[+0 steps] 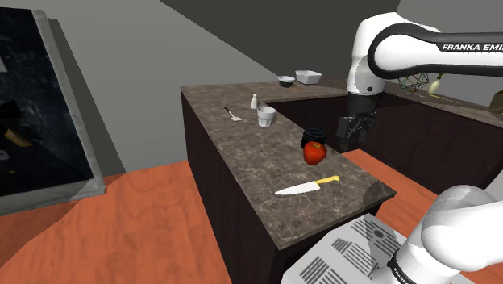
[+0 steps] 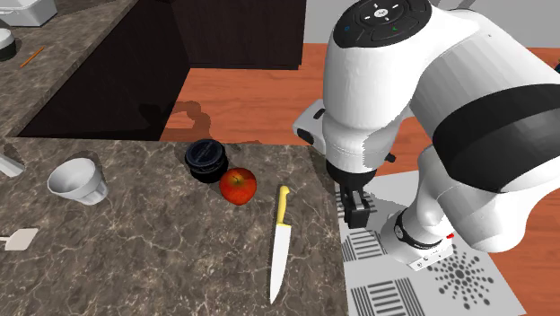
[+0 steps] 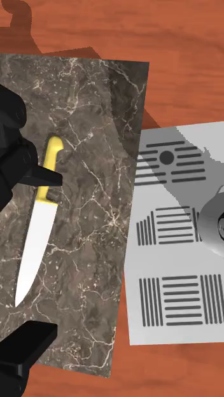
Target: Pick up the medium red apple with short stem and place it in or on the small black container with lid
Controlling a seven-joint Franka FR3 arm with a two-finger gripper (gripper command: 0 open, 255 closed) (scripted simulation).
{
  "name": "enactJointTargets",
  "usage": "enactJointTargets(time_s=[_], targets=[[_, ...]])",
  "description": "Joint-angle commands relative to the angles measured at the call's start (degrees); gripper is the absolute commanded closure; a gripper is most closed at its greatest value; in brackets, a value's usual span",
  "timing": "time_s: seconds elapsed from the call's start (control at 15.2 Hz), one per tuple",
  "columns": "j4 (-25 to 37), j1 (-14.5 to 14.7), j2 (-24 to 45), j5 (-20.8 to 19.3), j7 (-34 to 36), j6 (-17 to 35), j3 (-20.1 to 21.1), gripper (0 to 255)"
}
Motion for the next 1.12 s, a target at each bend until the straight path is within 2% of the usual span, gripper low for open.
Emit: enactJointTargets(time_s=[0.0,0.59,1.06], targets=[[0.0,0.0,0.0,0.0,0.0,0.0,0.0,0],[-0.05,0.39,10.15,-8.57,-20.9,14.34,-10.51,0],[5.19,1.95,22.67,-10.33,-36.75,25.36,-17.68,0]])
